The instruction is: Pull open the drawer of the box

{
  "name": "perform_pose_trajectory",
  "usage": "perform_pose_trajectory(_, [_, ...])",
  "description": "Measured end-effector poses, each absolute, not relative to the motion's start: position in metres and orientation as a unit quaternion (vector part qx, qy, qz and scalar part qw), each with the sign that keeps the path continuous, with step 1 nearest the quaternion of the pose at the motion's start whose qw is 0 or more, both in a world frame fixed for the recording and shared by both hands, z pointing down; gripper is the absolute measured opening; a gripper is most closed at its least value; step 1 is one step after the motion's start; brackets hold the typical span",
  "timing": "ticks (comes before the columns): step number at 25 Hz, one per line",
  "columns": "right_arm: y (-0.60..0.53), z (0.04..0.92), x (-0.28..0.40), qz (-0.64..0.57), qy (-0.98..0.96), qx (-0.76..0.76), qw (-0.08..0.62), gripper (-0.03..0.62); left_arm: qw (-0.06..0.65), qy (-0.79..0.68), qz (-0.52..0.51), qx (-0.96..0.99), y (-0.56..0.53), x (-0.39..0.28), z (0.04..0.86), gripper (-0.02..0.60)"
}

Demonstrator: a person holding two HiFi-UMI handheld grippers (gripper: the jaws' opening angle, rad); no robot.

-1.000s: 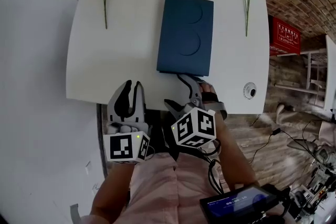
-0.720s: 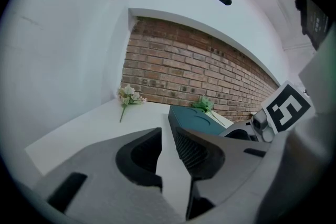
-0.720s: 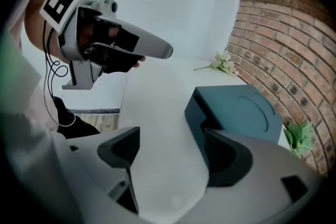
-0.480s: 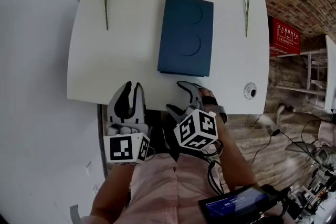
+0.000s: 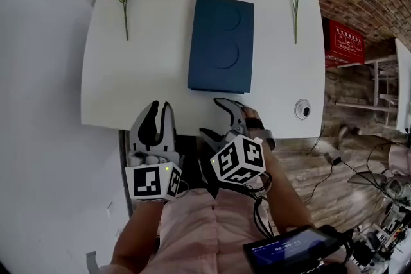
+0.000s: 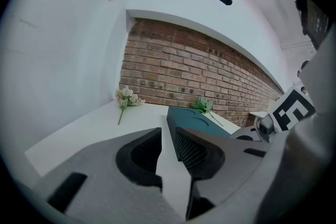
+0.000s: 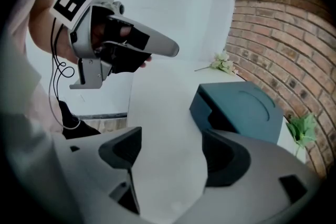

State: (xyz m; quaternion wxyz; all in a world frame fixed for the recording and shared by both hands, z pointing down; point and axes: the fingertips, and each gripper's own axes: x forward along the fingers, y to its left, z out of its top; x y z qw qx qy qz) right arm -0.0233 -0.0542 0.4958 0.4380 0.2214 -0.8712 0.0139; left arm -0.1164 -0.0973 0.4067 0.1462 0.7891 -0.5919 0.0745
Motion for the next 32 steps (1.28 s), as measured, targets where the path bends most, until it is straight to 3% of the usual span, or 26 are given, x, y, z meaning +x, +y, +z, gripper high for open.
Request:
perform_pose_trajectory(3, [-0.062,0.491,-0.024,0.008,-0.872,0.239,0.427,0.385,0.147,-0.592,0.076,0.789,-0.096,-0.115,0.407,0.089])
perform_pose_trajectory(10, [-0.060,0.503,-0.030,-0.021,-0.865,0.223,0.449,0.533,0.148,-0.592,0.076,0.789,-0.097,-0.116,0.409,0.089])
perform_pose_trajectory(17, [-0.063,0.509,-0.033,-0.022,-0.865,0.208,0.456,0.572,0.151,-0.593,0.078,0.787,-0.098,-0.118,0.414,0.089])
perform_pose_trajectory(20, [-0.064,0.509,-0.033,-0.019,-0.862,0.185,0.472,0.565,0.151,-0.591,0.077,0.789,-0.099,-0.117,0.414,0.089])
perform_pose_trajectory(24, [-0.065,0.502,-0.031,0.003,-0.861,0.167,0.480,0.486,0.150,-0.589,0.075,0.791,-0.099,-0.112,0.411,0.089])
perform_pose_trajectory(32, [-0.063,0.497,-0.029,0.024,-0.863,0.152,0.482,0.469,0.146,-0.592,0.074,0.789,-0.097,-0.115,0.407,0.089])
